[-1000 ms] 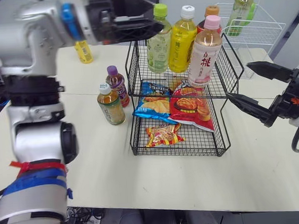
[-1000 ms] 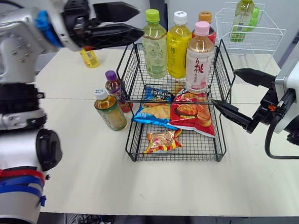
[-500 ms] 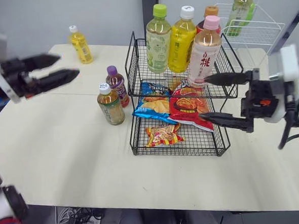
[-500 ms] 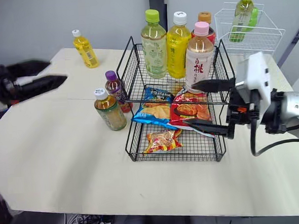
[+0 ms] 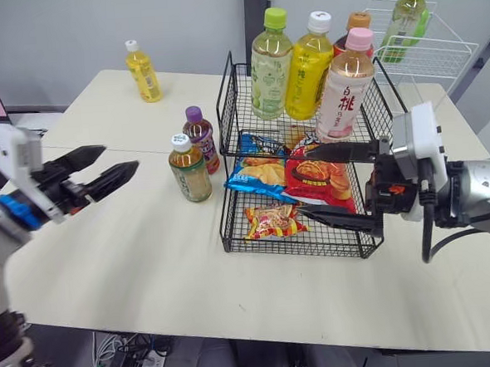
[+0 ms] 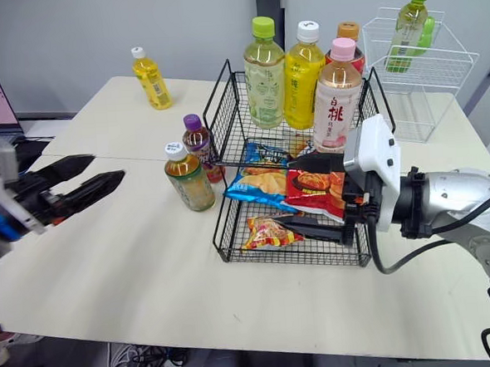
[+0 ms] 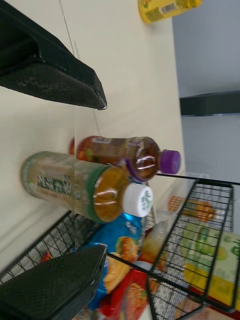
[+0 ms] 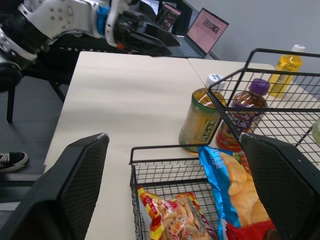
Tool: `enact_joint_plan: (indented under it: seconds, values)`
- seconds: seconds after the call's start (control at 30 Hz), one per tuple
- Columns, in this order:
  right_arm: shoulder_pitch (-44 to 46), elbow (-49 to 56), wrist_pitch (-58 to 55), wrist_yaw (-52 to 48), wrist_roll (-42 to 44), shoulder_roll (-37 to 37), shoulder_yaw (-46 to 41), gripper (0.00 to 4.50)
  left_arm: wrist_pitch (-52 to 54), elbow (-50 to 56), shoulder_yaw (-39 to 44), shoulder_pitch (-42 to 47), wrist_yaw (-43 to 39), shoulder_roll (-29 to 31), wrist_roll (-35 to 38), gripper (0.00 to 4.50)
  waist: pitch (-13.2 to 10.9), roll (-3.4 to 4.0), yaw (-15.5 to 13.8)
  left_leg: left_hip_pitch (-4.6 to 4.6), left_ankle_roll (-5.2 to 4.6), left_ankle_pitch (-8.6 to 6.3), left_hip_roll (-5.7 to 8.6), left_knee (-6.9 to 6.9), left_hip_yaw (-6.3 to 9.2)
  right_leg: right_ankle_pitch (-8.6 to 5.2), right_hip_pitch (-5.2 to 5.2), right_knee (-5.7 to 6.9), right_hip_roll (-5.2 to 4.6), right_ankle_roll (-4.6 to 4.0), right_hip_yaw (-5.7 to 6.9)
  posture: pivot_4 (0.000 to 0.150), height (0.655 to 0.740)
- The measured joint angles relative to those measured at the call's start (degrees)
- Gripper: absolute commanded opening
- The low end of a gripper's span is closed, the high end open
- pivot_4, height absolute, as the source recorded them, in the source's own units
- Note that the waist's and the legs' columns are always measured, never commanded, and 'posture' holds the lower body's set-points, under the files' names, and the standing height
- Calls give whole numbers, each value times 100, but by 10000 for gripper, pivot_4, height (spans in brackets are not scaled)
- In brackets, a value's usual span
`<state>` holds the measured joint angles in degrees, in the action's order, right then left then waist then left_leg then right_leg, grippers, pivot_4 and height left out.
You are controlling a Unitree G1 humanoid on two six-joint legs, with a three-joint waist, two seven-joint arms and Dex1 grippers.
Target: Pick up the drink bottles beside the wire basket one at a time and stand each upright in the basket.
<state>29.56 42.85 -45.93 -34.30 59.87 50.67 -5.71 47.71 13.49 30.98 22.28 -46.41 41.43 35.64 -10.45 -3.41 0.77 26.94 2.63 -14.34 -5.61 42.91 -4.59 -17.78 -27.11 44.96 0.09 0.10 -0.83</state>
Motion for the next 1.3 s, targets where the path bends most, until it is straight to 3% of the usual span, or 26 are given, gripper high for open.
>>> enact_joint_plan:
  seconds: [0.23, 0.47, 0.57, 0.87, 1.13, 1.3]
  values:
    - [-112, 192, -108, 480, 220, -51, -46, 45000, -223, 13, -784, 531, 867, -606, -83, 44641, 1, -1, 10, -1, 0, 0, 0, 0, 0, 1, 2, 0, 3, 2, 0, 1500, 6736]
    - [-117, 215, -115, 705, 348, -51, -78, 45000, -693, -370, -1581, 773, 1484, -895, -772, 44641, 1, -1, 60, 0, 0, 0, 0, 0, 0, 2, 2, -1, 7, 4, -1, 1500, 6736]
    - [-149, 238, -115, 789, 435, -47, -117, 45000, -717, -470, -1618, 848, 1657, -969, -841, 39205, 1, -1, 82, 0, 0, 0, -1, 0, 2, 2, 2, -1, 7, 4, 0, 1500, 6736]
    - [-184, 246, -115, 879, 471, -44, -133, 45000, -746, -712, -1753, 990, 1662, -1000, -884, 13919, 1, -1, 83, 0, 0, 0, 1, 0, 1, 4, 3, -2, 7, 6, 0, 1500, 6736]
    - [-219, 247, -109, 906, 475, -13, -210, 45000, -776, -723, -1767, 952, 1406, -791, -833, 13913, 0, -1, 82, 1, 0, 0, 0, -1, 1, 3, 1, -5, 7, 6, 0, 1500, 6736]
    - [-273, 248, 126, 810, 252, -14, -348, 45000, -311, -726, -1661, 1118, 814, 40, -433, 13911, -5, -3, 98, 4, 0, 0, -6, -5, 3, 3, -5, -5, 14, 6, 3, 1500, 6736]
